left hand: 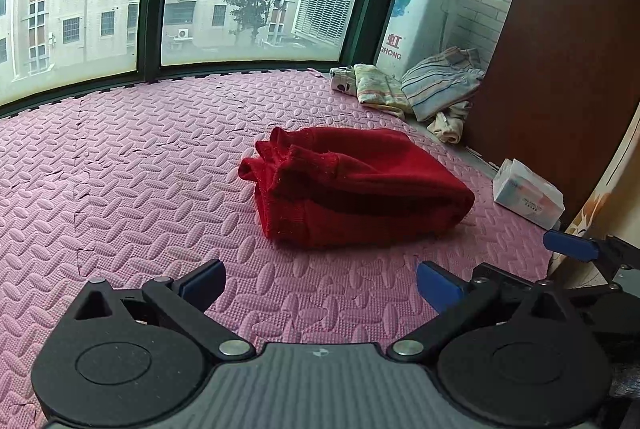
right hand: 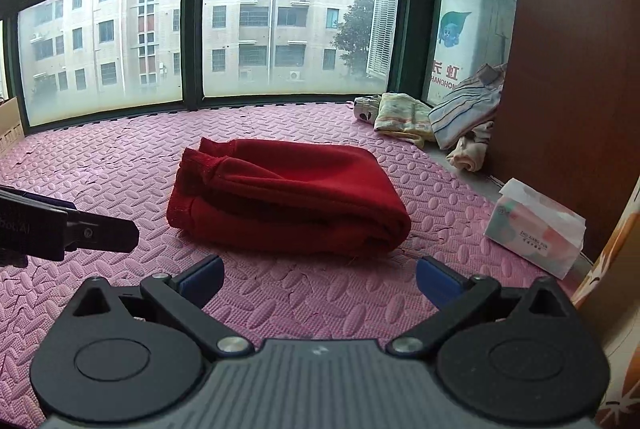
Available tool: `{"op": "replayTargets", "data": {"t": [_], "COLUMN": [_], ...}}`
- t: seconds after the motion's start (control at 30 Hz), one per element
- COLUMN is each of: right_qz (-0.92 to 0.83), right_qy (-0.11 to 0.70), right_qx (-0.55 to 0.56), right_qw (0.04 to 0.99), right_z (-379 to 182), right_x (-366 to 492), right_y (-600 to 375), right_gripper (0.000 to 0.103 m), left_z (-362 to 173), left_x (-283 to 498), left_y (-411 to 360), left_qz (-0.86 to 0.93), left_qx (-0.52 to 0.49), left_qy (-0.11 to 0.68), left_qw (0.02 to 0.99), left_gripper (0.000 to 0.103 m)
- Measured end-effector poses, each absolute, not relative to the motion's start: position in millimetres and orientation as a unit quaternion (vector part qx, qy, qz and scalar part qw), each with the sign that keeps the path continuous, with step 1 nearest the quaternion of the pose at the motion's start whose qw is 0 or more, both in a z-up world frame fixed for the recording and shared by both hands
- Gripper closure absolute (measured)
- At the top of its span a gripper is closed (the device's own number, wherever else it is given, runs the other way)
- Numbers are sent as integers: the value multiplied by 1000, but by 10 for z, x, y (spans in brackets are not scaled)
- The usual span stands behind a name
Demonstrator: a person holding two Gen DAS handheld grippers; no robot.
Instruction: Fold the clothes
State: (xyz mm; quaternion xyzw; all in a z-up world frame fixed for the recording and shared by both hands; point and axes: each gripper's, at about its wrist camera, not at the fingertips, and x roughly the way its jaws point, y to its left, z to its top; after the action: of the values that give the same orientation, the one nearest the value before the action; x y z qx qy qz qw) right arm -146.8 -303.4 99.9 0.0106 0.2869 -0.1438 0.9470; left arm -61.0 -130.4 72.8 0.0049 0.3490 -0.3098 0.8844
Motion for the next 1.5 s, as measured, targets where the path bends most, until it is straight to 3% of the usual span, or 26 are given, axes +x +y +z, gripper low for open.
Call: {"op": "replayTargets", "data": {"t": [1.5], "right_qz": [-58], "right_qy": [259], "right_qx": [66], "right_qw": [962], "right_z": [775], "right_x": [-1425], "right_y": [-3379], "right_gripper": [0], "left_z": [622], "left_x": [-968], "left_y": [-1623], "left_qz": [-220], "left_qx": [56], "left_qy": [385], "left_qw": [894], "left_gripper": [0]}}
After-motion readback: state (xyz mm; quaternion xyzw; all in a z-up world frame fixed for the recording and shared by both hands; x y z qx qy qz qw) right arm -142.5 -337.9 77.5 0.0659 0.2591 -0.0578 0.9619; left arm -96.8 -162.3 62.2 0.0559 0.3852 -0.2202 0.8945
